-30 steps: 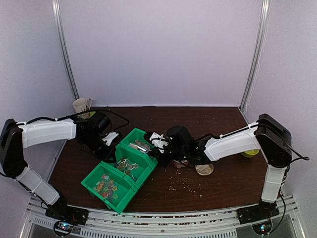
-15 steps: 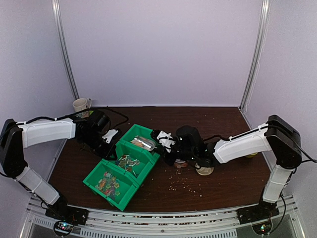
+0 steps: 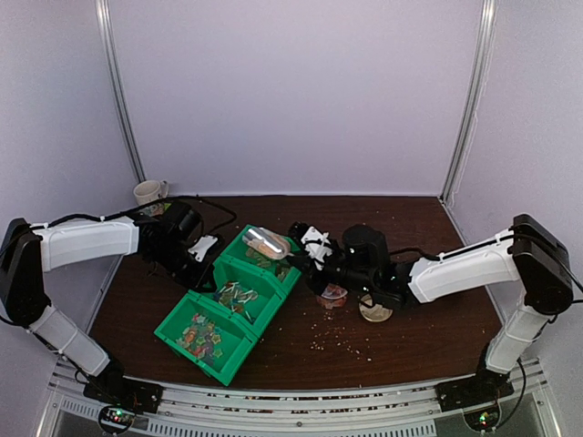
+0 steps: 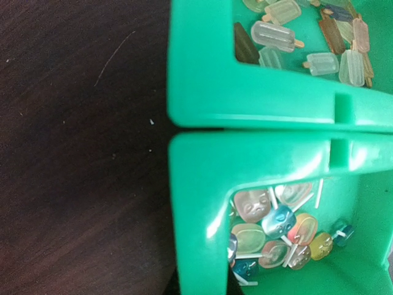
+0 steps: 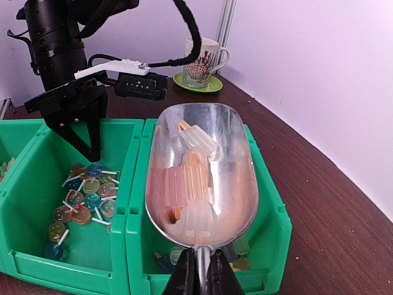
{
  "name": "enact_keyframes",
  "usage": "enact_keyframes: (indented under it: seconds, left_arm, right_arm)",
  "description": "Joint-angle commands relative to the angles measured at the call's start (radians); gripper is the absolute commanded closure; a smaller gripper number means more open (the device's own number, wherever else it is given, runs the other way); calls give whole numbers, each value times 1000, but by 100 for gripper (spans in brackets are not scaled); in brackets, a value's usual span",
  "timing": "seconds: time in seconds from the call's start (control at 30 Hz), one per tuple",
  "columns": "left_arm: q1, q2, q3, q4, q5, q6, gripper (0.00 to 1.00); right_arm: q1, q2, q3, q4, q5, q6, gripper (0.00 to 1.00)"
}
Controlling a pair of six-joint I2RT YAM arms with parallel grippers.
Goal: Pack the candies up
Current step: Scoop the fake candies from the plate, then place the fake candies in the packing box.
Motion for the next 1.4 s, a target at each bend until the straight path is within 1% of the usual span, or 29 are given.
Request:
enact_keyframes:
  seconds: [0.0, 0.1, 0.33, 0.47, 0.67, 0.87, 1.03, 1.17, 1.37]
  left_arm:
    - [9, -26, 47, 91, 61, -11, 100]
    - [9, -24, 48, 86, 51, -12, 100]
    - [15, -19, 52, 68, 21, -19, 100]
    - [24, -18, 55, 63, 17, -22, 100]
    - [29, -20, 56, 60, 8, -26, 100]
    - [37, -21, 57, 58, 6, -27, 100]
    - [37, -28, 54, 55, -5, -28, 100]
    - [39, -31, 55, 53, -8, -28, 100]
    - [40, -31, 57, 53, -9, -27, 100]
  right_arm:
    - [-14, -62, -43, 65, 60, 12, 100]
    - [-19, -113, -66, 25, 79, 9, 100]
    - [-19, -292, -104, -265, 200, 16, 100]
    - [-17, -385, -120, -446, 254, 81, 100]
    - [21, -493, -134, -700, 355, 189, 100]
    - [41, -502, -73, -937, 395, 282, 100]
    - [43, -475, -18, -1067, 413, 332, 100]
    - [49, -443, 22, -1141, 391, 353, 100]
    - [73, -425, 46, -1197, 386, 346, 100]
